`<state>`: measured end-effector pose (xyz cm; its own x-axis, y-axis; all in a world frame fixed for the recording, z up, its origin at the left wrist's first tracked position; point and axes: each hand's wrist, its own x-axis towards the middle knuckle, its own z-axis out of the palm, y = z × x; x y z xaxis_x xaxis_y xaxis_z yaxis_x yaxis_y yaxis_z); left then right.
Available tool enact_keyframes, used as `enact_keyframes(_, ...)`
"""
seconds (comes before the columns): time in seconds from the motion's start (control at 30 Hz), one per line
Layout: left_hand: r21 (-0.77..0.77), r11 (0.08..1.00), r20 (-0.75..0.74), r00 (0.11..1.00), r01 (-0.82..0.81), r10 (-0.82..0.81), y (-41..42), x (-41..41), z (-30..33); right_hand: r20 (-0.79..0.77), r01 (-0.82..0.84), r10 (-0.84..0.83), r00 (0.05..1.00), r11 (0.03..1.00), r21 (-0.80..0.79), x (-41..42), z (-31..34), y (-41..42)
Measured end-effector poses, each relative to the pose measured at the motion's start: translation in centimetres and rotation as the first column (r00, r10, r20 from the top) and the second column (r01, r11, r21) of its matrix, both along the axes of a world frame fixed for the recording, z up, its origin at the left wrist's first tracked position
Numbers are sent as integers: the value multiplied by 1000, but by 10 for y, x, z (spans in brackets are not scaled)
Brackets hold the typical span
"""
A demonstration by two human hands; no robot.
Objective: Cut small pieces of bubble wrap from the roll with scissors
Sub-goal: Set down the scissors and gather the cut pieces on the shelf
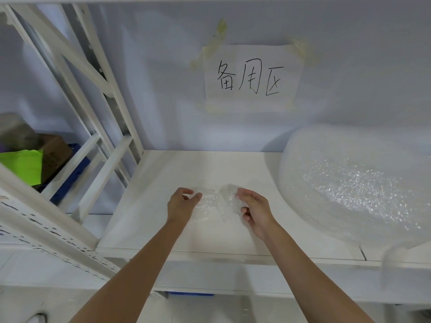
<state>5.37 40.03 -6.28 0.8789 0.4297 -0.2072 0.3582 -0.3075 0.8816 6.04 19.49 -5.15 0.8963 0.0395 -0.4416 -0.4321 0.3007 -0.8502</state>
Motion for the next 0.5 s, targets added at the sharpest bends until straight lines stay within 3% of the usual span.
enact_keyframes(0.27, 38, 996, 43, 996, 83, -84, -8, 7, 1, -18, -10, 10, 1000, 1000, 13, 0, -2, 1)
enact_keyframes(0.5, -61, 992, -130, 984, 114, -121, -1, 15, -18, -35, 7, -6, 999, 1000, 15, 1, -4, -6)
